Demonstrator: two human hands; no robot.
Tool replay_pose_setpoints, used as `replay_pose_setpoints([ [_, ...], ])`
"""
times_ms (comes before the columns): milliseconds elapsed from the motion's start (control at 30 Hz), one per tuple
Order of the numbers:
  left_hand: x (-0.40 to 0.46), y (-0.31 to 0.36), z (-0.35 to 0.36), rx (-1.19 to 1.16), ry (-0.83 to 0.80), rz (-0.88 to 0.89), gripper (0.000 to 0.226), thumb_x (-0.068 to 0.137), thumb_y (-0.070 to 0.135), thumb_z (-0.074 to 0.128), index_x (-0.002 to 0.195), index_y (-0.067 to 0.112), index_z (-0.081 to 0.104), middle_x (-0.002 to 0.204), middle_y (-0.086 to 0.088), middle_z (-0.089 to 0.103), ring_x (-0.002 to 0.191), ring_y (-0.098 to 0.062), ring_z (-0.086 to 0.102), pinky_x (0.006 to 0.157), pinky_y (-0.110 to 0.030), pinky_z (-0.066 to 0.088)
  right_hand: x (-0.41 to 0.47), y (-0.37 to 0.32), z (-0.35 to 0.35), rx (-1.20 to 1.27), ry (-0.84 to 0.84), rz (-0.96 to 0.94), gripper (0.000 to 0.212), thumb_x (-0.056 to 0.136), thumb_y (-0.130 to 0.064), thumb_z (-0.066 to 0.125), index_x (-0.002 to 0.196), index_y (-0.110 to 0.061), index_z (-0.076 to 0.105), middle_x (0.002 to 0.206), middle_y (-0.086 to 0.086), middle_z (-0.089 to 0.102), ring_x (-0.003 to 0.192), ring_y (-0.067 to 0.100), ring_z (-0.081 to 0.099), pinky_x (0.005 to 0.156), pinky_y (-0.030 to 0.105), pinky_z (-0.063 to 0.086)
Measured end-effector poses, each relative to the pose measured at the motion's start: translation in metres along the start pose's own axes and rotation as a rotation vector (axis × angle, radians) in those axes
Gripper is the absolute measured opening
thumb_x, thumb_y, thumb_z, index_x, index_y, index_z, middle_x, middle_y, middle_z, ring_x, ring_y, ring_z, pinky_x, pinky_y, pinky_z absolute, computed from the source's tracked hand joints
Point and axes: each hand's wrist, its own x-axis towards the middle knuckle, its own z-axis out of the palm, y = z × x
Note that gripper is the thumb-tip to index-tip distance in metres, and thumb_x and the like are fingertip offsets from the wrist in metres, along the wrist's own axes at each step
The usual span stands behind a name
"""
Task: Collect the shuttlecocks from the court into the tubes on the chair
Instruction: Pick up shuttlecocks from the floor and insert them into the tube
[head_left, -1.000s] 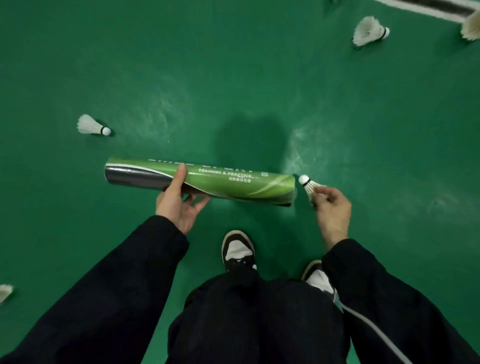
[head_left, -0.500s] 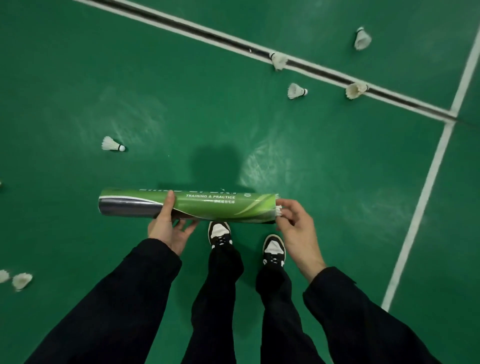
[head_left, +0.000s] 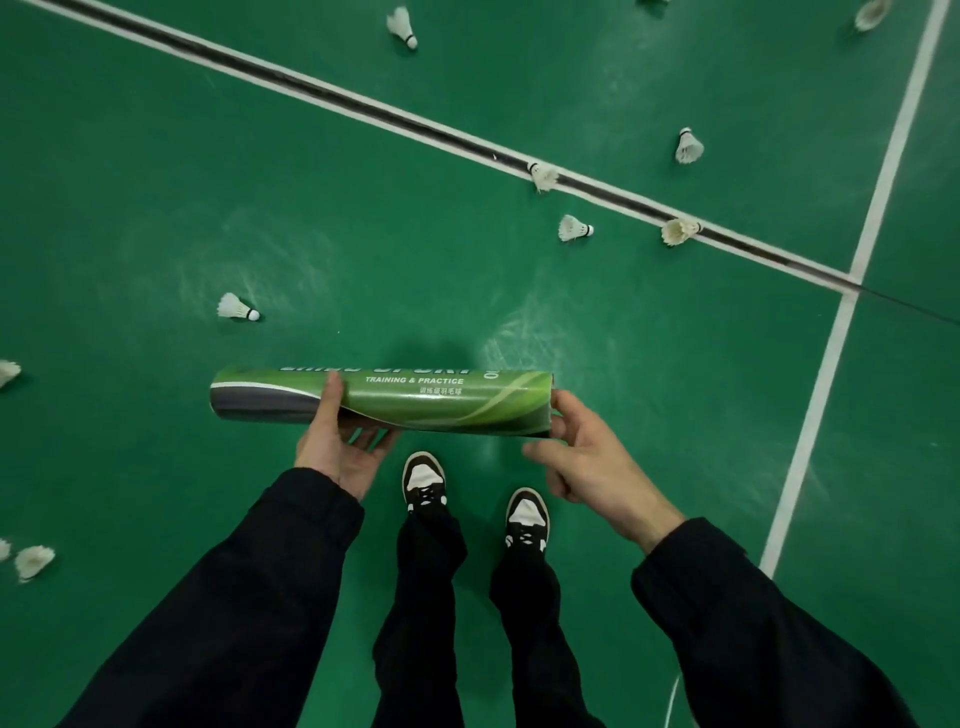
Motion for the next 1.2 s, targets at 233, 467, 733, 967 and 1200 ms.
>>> replay_pose_setpoints([
  [233, -0.02, -0.01, -0.02, -0.028, 0.007, 0.059, 0.064, 0.087, 0.045, 0.075, 0.137, 0.011, 0.056, 0.128, -0.014, 0.066, 0.118, -0.032, 0.064, 0.08, -0.049, 0.058, -0.012, -0.006, 0.014, -0.192, -0.039, 0.12, 0.018, 0.099, -0.01, 0.063, 0.096, -0.027, 0.068, 0.063, -0.016, 0.068, 0.048, 0.007, 0.056, 0.044, 0.02, 0.037],
  [467, -0.034, 0.024, -0.055, -0.144, 0.047, 0.063, 0.064, 0.079, 0.043, 0.079, 0.132, 0.013, 0.058, 0.134, -0.014, 0.062, 0.123, -0.033, 0.058, 0.084, -0.051, 0.056, -0.002, -0.014, 0.064, -0.082, 0.011, 0.146, 0.011, 0.096, -0.004, 0.063, 0.097, -0.015, 0.068, 0.085, -0.006, 0.07, 0.059, 0.009, 0.064, 0.053, 0.026, 0.051],
  [733, -0.009, 0.091, -0.124, -0.346, 0.125, 0.019, 0.058, 0.092, 0.042, 0.072, 0.14, 0.014, 0.052, 0.131, -0.014, 0.062, 0.119, -0.032, 0.059, 0.08, -0.048, 0.055, 0.044, -0.052, 0.162, -0.086, 0.03, -0.022, 0.013, 0.097, -0.008, 0.064, 0.105, -0.012, 0.074, 0.087, -0.004, 0.075, 0.064, 0.009, 0.065, 0.063, 0.027, 0.052],
  [967, 0.014, 0.171, -0.19, -0.471, 0.16, 0.027, 0.059, 0.092, 0.043, 0.072, 0.139, 0.014, 0.054, 0.133, -0.015, 0.063, 0.121, -0.032, 0.06, 0.08, -0.047, 0.056, 0.103, -0.086, 0.267, -0.145, -0.12, 0.039, 0.018, 0.102, -0.012, 0.058, 0.109, -0.015, 0.074, 0.103, 0.0, 0.076, 0.068, 0.01, 0.065, 0.066, 0.027, 0.055],
  [1200, 0.06, 0.247, -0.228, -0.565, 0.247, 0.07, 0.07, 0.086, 0.044, 0.076, 0.144, 0.013, 0.052, 0.132, -0.013, 0.063, 0.118, -0.03, 0.061, 0.081, -0.046, 0.057, 0.176, -0.11, 0.356, -0.197, -0.104, 0.048, 0.019, 0.102, -0.017, 0.058, 0.11, -0.007, 0.071, 0.1, 0.009, 0.07, 0.067, 0.011, 0.063, 0.065, 0.03, 0.051],
])
